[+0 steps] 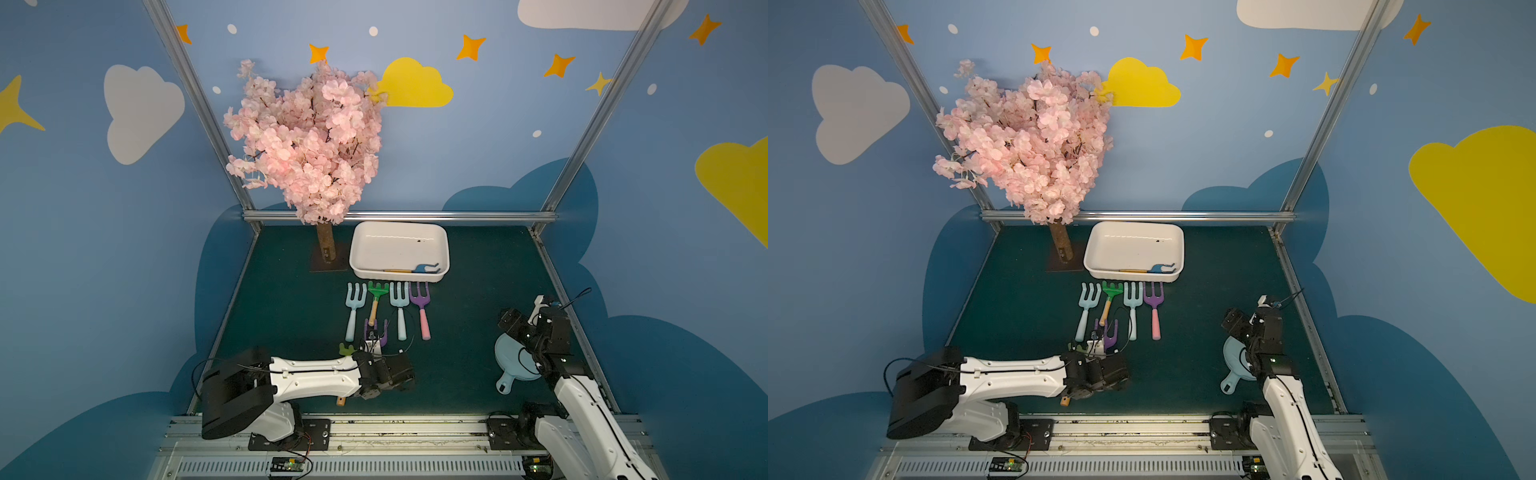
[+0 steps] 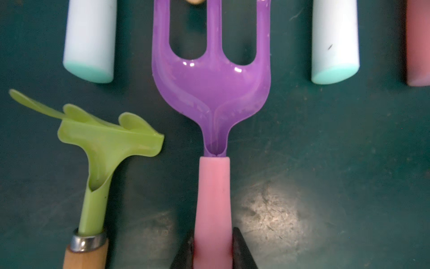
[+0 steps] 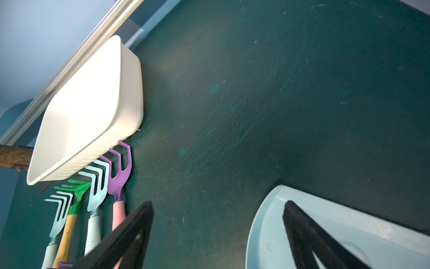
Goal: Take the hand rake out of the storage box
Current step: Place the rake at the center of the board.
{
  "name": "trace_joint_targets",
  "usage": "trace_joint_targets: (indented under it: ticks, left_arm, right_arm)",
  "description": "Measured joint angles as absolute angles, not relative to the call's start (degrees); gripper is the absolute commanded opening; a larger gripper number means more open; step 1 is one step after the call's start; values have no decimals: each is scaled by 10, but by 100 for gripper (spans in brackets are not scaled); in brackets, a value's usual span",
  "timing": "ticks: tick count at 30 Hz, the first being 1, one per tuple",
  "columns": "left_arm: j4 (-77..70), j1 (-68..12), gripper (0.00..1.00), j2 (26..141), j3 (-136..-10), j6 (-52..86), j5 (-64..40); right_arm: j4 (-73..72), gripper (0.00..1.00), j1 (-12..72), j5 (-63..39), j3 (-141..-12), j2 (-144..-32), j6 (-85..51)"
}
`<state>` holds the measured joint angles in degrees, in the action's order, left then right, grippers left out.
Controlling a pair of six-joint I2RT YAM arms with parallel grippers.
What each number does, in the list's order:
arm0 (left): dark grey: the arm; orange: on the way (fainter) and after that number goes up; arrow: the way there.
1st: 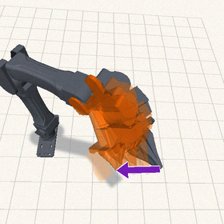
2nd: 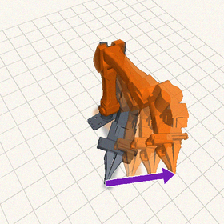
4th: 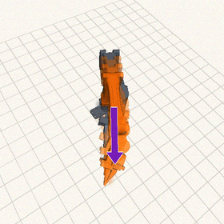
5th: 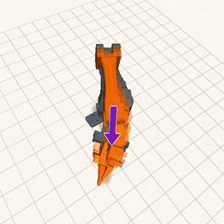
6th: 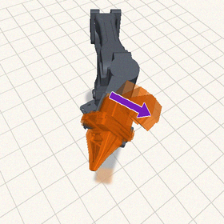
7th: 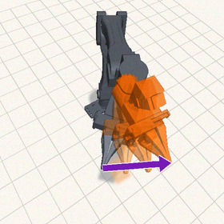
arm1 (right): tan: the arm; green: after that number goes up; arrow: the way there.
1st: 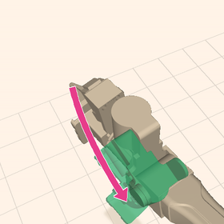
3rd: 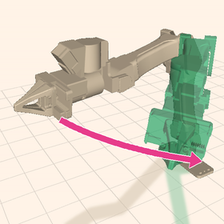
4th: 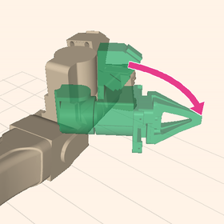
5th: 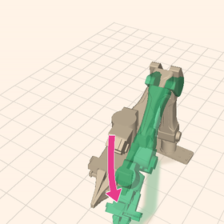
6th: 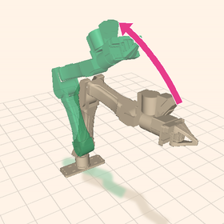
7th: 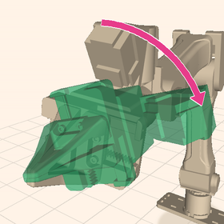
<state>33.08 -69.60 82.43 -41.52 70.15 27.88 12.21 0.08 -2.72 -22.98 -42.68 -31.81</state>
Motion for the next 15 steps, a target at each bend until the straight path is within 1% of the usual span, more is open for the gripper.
trace_joint_targets:
  ticks: [15]
  left_arm:
    - [342,-699,25,820,-404,711,263]
  right_arm:
    - [122,91,1,-32,-225,-412,-312]
